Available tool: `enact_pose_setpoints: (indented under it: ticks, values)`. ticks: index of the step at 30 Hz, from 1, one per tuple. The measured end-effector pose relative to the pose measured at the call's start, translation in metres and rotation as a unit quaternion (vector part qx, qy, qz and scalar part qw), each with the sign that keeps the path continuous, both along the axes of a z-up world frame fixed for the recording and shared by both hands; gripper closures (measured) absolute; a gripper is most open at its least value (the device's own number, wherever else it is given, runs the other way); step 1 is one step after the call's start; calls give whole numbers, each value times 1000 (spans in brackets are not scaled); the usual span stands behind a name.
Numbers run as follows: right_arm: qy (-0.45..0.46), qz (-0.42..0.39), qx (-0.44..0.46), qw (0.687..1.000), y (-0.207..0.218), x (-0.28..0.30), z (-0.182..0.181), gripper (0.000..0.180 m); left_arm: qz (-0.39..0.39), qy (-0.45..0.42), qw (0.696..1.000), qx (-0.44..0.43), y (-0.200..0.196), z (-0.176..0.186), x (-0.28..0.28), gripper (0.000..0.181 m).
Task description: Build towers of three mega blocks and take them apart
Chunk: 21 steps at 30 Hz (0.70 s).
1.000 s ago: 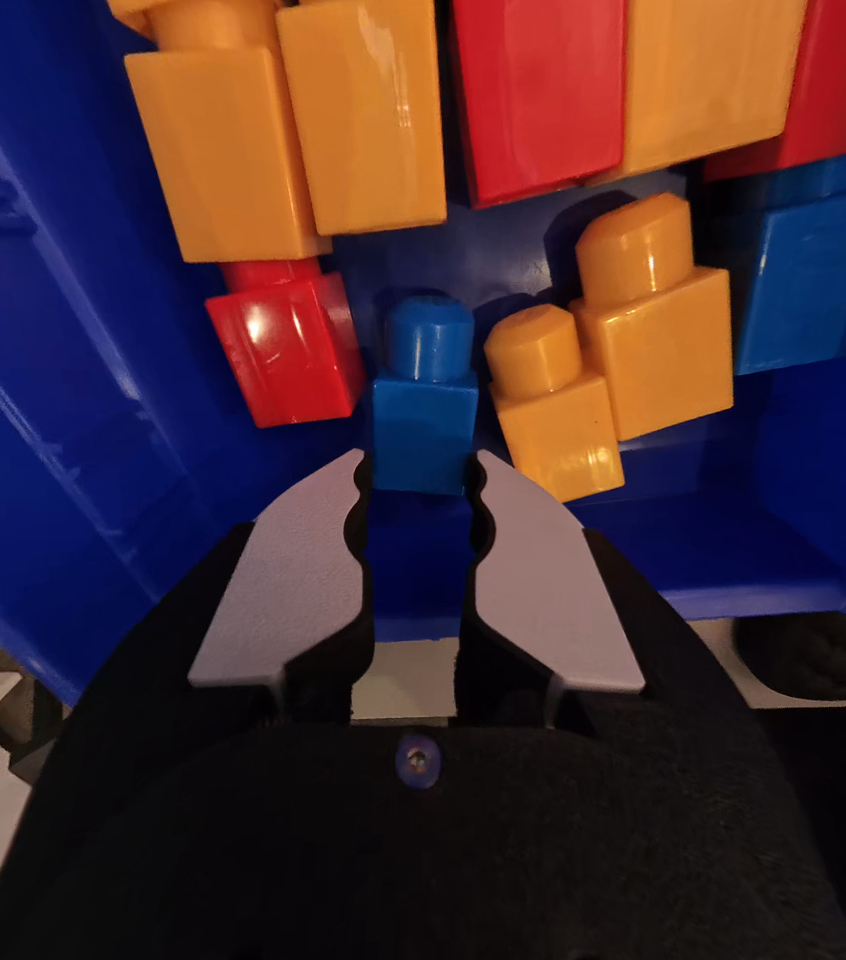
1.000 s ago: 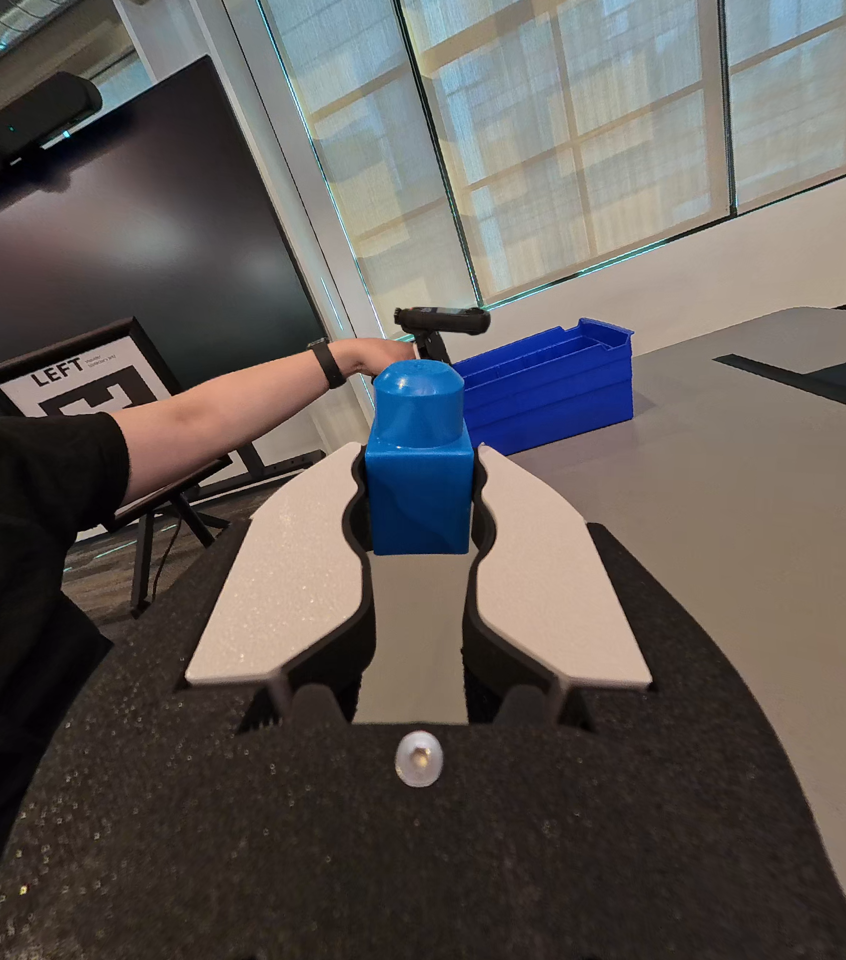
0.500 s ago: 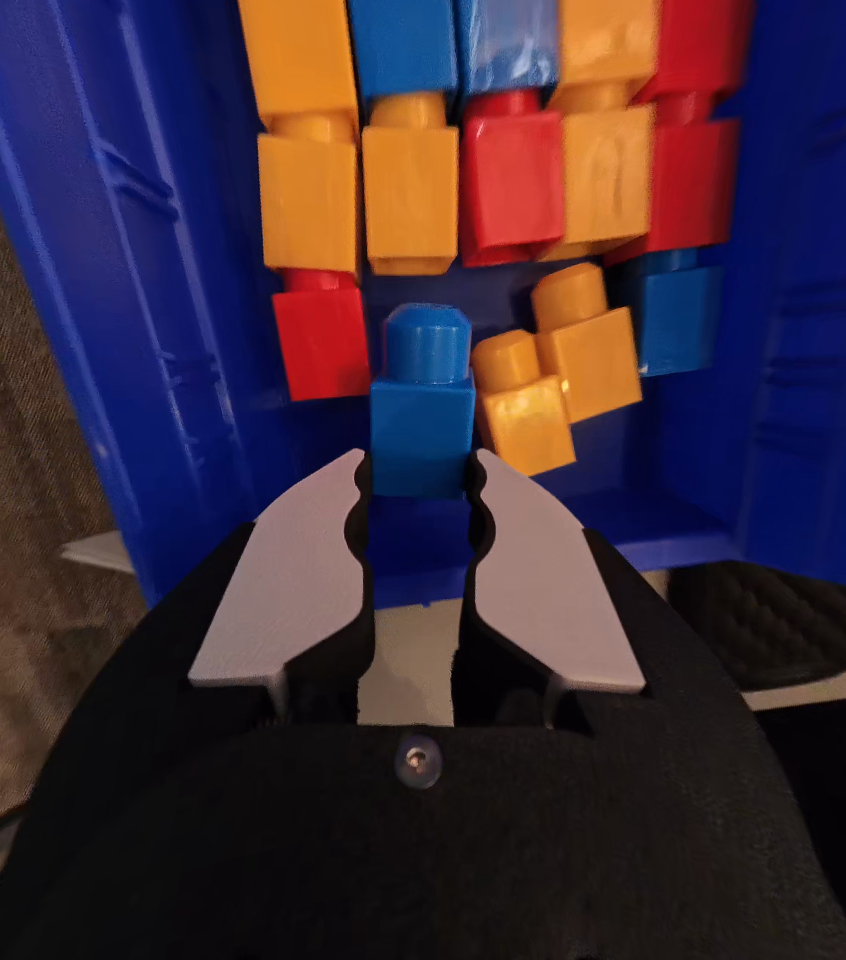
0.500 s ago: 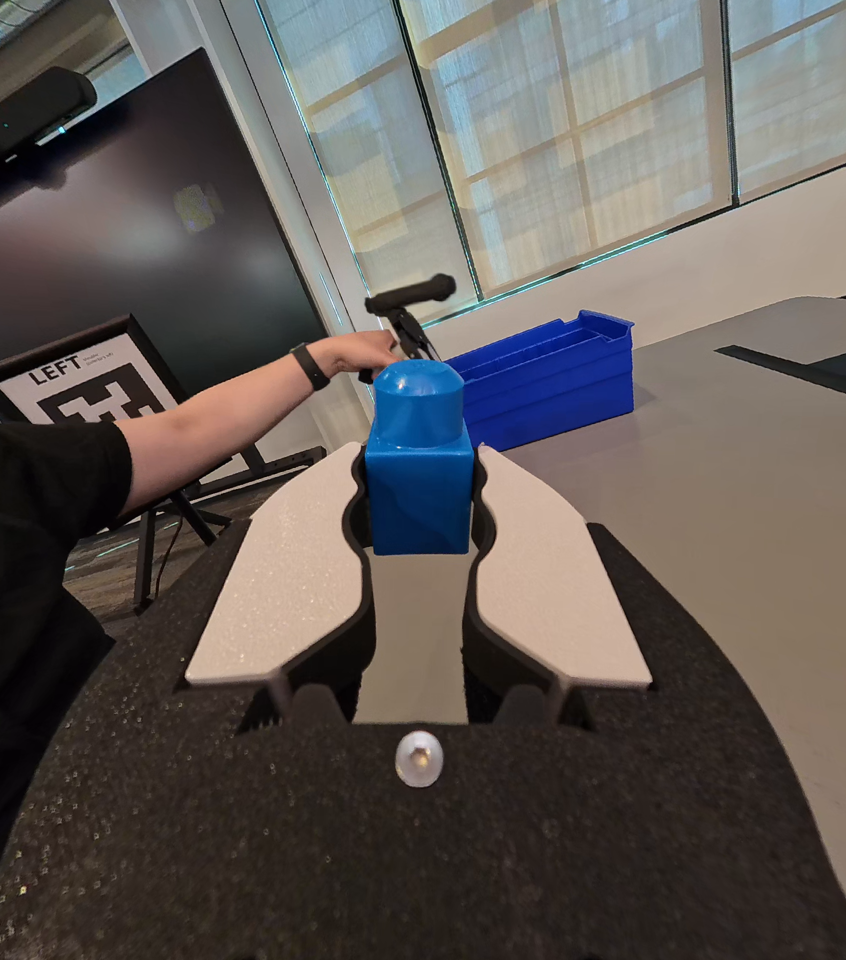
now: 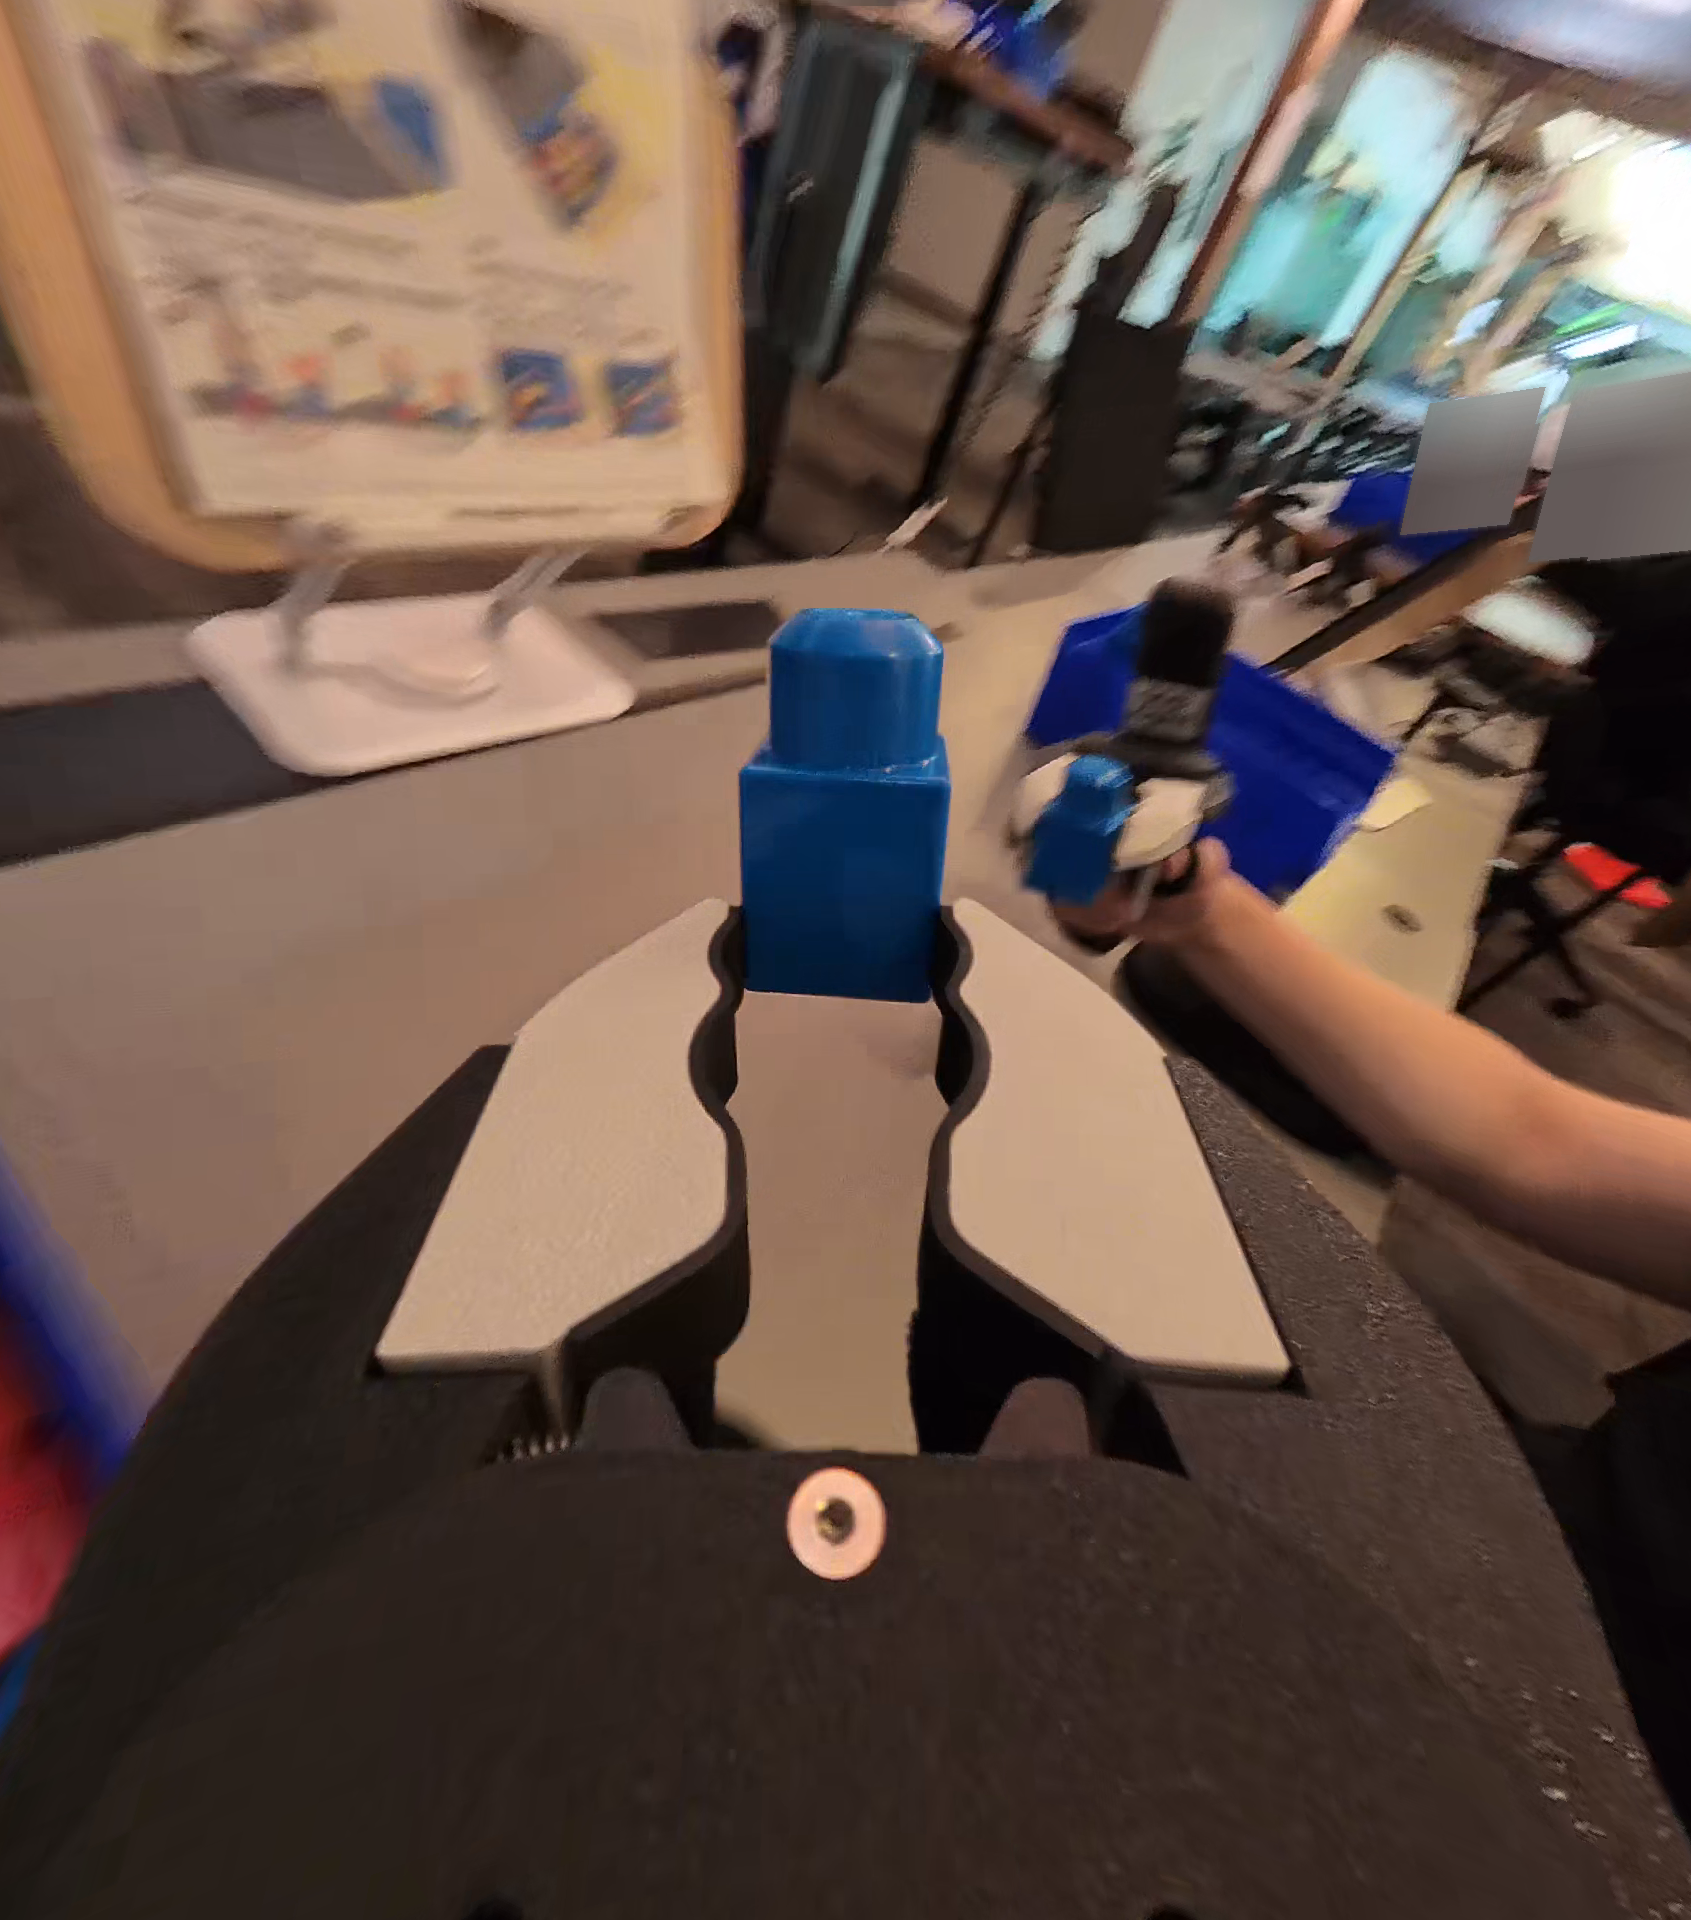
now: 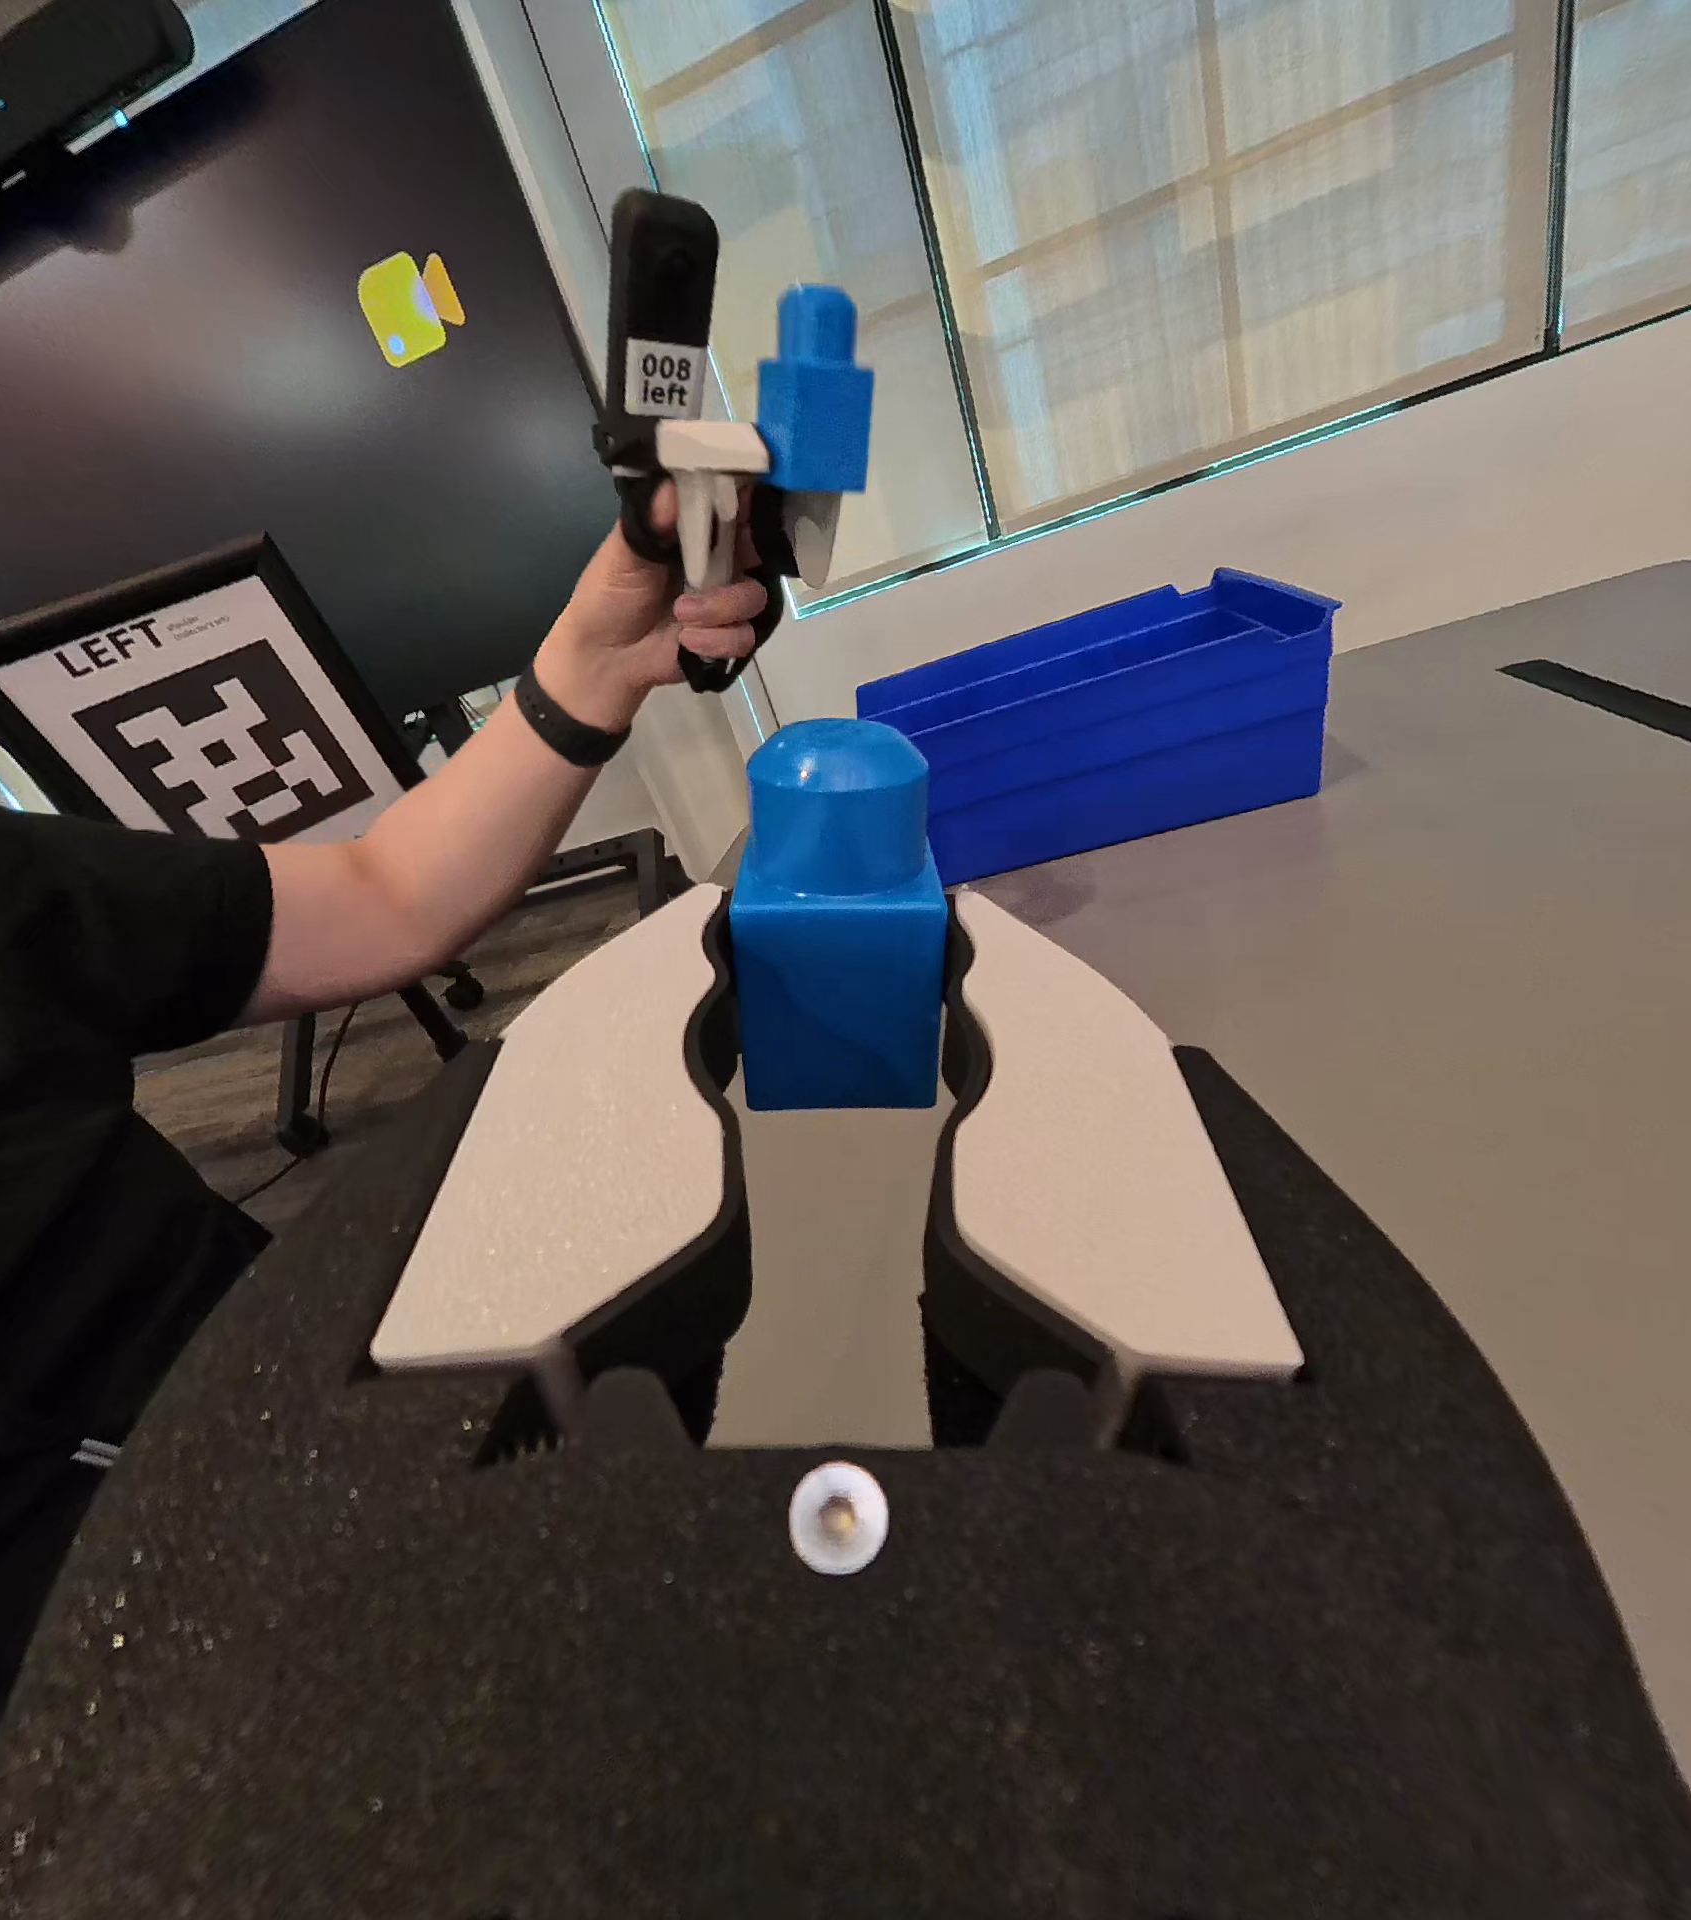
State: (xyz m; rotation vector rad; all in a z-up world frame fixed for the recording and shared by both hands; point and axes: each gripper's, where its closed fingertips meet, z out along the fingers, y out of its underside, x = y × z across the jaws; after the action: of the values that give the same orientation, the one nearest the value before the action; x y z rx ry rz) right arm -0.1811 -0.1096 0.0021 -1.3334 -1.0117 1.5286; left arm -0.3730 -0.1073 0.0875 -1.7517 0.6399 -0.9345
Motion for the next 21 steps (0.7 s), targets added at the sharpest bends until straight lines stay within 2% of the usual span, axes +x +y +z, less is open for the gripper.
enact_pose_setpoints:
  ticks: [4, 9, 13, 21]
  values:
    - [-7, 7, 3, 1000, -4, -2, -1, 144, -76, -73, 994, 25, -1, 3, 99, 147]
    - [-23, -3, 8, 1000, -2, -1, -4, 144, -125, -75, 989, 15, 12, -22, 182, 146]
    - [-18, -15, 8, 1000, 2, 4, 0, 144, -129, -62, 989, 24, 17, -33, 208, 146]
    - [0, -15, 5, 1000, 2, 9, 8, 144, -149, -64, 987, 21, 13, -41, 224, 146]
